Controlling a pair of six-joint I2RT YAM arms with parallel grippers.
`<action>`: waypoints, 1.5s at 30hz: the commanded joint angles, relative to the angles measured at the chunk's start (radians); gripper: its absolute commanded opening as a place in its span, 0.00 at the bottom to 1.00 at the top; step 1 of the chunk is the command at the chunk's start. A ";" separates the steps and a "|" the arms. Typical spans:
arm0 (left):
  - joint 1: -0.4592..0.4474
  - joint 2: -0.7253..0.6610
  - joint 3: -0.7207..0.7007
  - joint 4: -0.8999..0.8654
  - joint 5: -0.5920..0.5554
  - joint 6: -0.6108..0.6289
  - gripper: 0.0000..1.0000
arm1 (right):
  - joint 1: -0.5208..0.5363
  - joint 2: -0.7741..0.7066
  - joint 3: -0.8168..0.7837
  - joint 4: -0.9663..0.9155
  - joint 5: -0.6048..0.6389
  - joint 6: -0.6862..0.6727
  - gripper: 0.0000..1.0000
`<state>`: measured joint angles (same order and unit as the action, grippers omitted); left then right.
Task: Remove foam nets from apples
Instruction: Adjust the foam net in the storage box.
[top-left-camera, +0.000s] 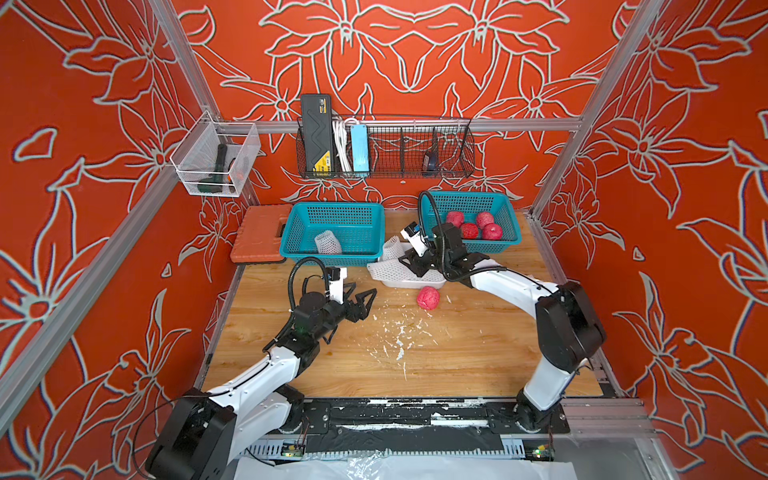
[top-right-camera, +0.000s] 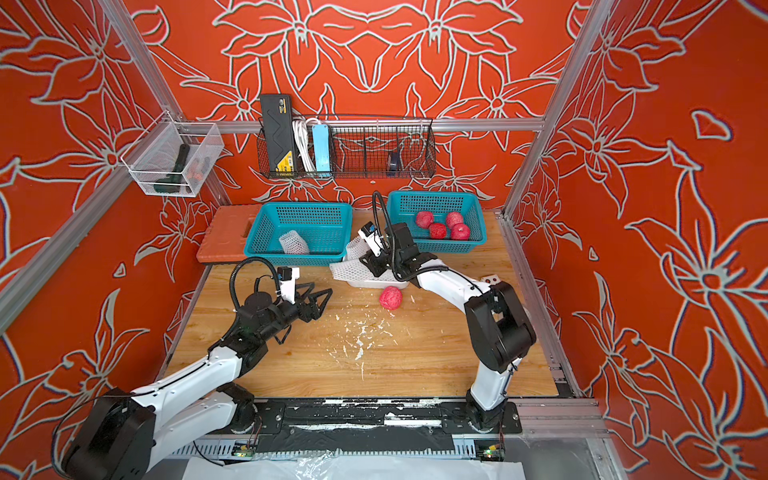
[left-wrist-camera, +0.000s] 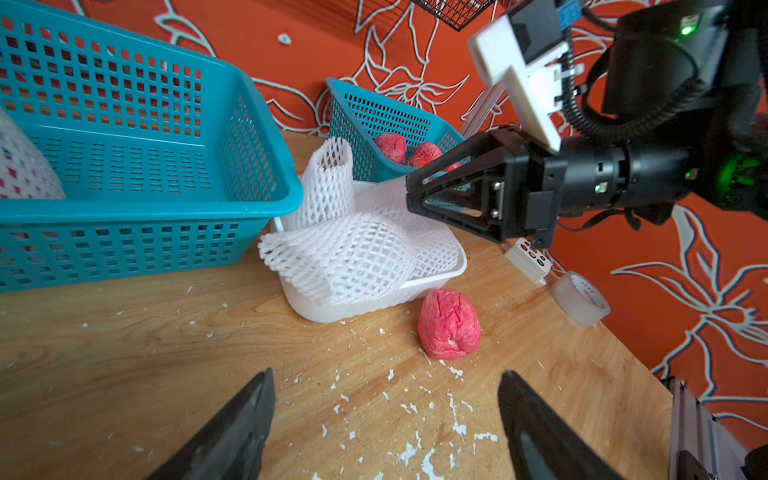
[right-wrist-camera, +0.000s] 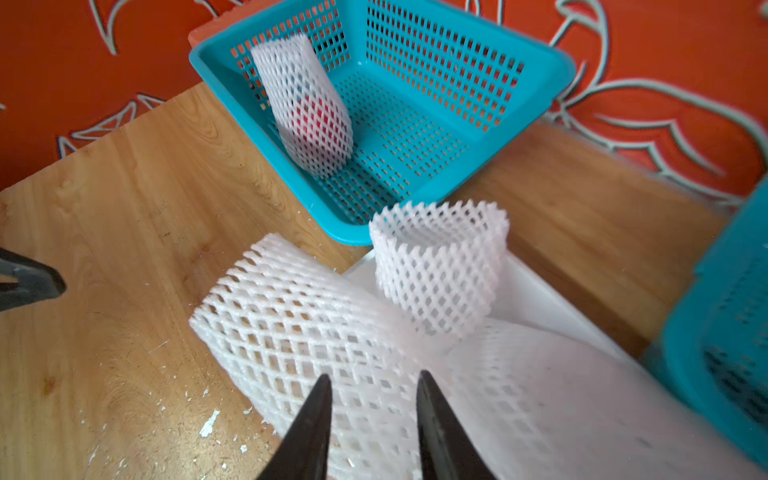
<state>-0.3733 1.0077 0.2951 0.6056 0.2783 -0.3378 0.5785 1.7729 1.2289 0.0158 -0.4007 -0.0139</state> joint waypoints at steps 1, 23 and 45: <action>-0.003 0.008 -0.010 -0.002 0.001 0.002 0.81 | 0.016 0.050 0.018 0.007 0.025 0.043 0.33; -0.002 -0.066 -0.037 -0.030 -0.058 0.016 0.81 | 0.015 0.232 0.167 -0.053 0.163 0.023 0.33; -0.079 -0.220 -0.021 -0.160 0.047 -0.007 0.95 | 0.011 -0.432 -0.259 -0.083 0.383 0.196 0.80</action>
<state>-0.4011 0.8085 0.2653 0.4896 0.2832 -0.3489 0.5934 1.4071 1.0901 -0.0662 -0.0872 0.0975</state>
